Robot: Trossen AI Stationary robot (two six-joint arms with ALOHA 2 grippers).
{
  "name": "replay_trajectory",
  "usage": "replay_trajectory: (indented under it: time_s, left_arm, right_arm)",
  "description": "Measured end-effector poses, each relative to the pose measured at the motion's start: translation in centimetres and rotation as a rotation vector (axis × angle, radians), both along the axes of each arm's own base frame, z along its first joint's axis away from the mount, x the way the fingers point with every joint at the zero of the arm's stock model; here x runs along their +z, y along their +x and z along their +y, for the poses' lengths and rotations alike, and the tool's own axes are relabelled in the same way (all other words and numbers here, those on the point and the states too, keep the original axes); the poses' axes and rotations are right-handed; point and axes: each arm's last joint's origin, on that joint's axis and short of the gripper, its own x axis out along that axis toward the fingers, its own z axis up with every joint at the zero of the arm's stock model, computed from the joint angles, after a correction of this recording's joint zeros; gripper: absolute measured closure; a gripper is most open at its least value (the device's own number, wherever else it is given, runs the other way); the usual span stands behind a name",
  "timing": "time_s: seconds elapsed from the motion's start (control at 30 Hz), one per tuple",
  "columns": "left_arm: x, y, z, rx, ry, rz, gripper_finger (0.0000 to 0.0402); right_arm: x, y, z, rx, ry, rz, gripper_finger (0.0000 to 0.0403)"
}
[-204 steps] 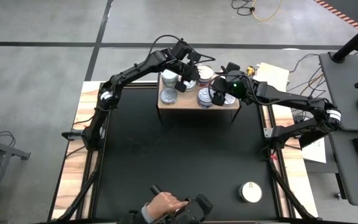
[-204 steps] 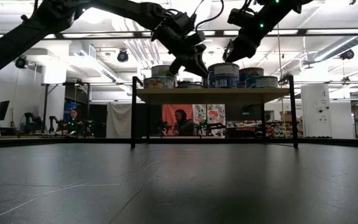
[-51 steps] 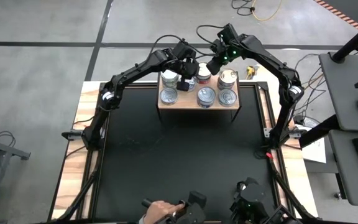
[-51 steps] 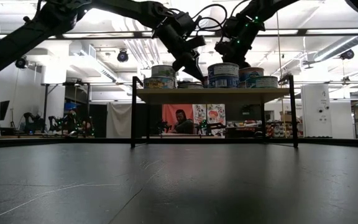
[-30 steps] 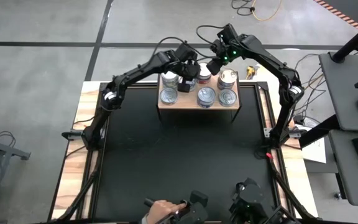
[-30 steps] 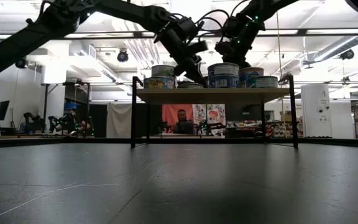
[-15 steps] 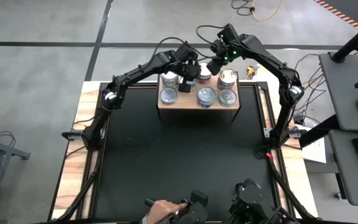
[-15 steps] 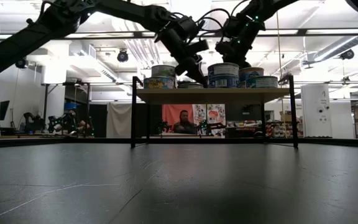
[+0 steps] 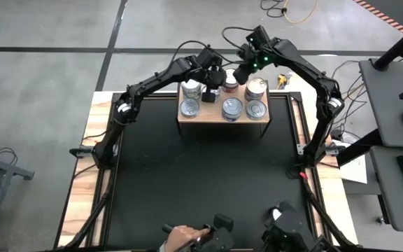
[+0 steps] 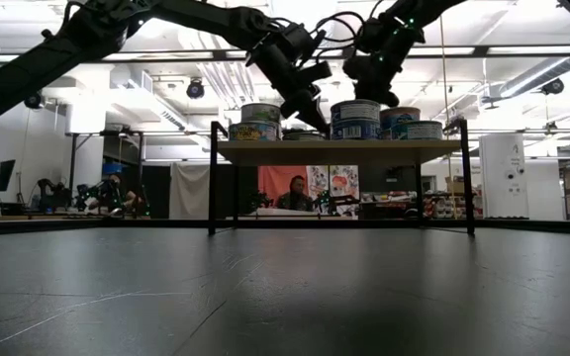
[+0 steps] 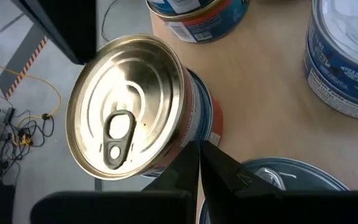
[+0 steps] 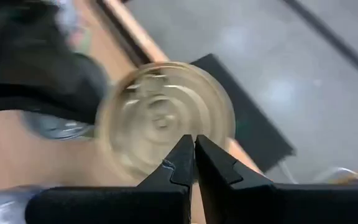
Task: Stack canned seafood by type on shelf
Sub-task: Stack the blue pink tuna can on top of the blue pink tuna can on the shelf
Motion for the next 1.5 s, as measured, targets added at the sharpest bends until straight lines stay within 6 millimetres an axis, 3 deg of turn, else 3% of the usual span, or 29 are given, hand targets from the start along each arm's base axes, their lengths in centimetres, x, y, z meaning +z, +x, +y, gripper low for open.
replay_trajectory:
  time_s: [0.17, 0.53, 0.83, 1.5]
  left_arm:
    - [-0.1, -0.1, -0.1, 0.006, -0.001, 0.014, 0.0401]
    - [-0.1, -0.1, -0.1, 0.005, -0.001, 0.014, 0.0401]
    - [-0.1, -0.1, -0.1, 0.003, -0.004, 0.017, 0.0401]
    - [0.1, 0.0, -0.4, 0.008, -0.011, 0.011, 0.0401]
  right_arm:
    - [-0.1, -0.5, -0.6, -0.127, -0.113, 0.123, 0.0394]
    - [-2.2, 0.2, -1.8, -0.105, -0.049, 0.135, 0.0394]
    - [-1.6, 0.3, -1.3, -0.045, 0.005, 0.051, 0.0394]
    - [-1.5, 0.2, -0.8, -0.029, 0.016, 0.058, 0.0394]
